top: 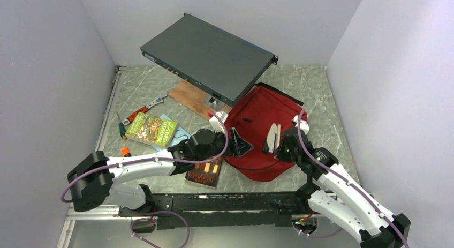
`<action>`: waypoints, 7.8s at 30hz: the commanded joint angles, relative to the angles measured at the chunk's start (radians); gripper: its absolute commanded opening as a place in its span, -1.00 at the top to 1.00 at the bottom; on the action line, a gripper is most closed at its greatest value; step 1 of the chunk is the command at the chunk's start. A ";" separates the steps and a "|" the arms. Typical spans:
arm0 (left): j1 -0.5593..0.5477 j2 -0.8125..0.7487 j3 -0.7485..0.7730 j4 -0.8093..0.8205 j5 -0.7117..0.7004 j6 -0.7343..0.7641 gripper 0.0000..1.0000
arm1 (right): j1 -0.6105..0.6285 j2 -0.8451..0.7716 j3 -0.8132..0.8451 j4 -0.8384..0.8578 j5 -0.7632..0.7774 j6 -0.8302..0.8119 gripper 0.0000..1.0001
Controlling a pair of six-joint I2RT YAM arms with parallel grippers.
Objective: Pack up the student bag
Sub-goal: Place the stationery in the student bag.
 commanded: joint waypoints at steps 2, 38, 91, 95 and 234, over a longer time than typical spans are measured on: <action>0.027 -0.004 0.074 0.049 -0.145 0.001 -0.55 | -0.019 -0.006 -0.029 0.077 -0.285 -0.027 1.00; 0.013 0.173 0.015 0.205 -0.192 0.166 -0.24 | -0.032 0.141 0.113 -0.096 0.125 0.064 1.00; 0.012 0.284 -0.028 0.090 -0.077 0.058 -0.49 | -0.108 0.444 -0.020 0.732 0.454 0.021 1.00; 0.012 0.261 -0.023 0.063 -0.079 0.065 -0.49 | -0.111 0.518 -0.028 0.846 0.533 -0.040 1.00; 0.185 -0.432 -0.038 -0.976 -0.214 0.112 -0.85 | -0.210 0.423 -0.291 1.148 -0.304 -0.187 0.06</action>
